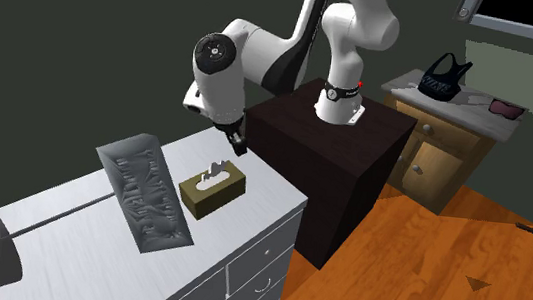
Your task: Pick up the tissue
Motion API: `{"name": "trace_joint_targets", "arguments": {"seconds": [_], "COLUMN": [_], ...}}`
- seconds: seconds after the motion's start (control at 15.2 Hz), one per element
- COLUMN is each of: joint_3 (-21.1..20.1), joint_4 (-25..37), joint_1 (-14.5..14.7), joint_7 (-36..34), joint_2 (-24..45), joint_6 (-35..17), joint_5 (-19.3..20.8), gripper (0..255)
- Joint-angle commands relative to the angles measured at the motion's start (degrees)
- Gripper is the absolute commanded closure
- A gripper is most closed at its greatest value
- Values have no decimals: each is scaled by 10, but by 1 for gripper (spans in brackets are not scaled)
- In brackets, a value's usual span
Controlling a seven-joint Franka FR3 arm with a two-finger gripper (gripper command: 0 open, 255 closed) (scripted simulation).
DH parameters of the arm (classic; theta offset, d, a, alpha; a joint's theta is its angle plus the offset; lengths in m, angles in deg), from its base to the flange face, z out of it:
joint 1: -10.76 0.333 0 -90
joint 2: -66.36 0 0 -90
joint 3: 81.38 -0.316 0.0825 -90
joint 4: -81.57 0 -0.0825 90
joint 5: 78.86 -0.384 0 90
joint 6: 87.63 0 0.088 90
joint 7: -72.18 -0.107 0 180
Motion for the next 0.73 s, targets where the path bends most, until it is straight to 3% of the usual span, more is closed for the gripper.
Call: {"name": "trace_joint_targets", "arguments": {"seconds": [0.0,0.2,0.66], "joint_3": [8,20,25], "joint_4": [34,90,107], "joint_1": [2,7,9], "joint_7": [-14,-31,-44], "joint_2": [51,124,170], "joint_6": [-3,2,-24], "joint_5": [12,24,31], "gripper": [0,0,0]}}
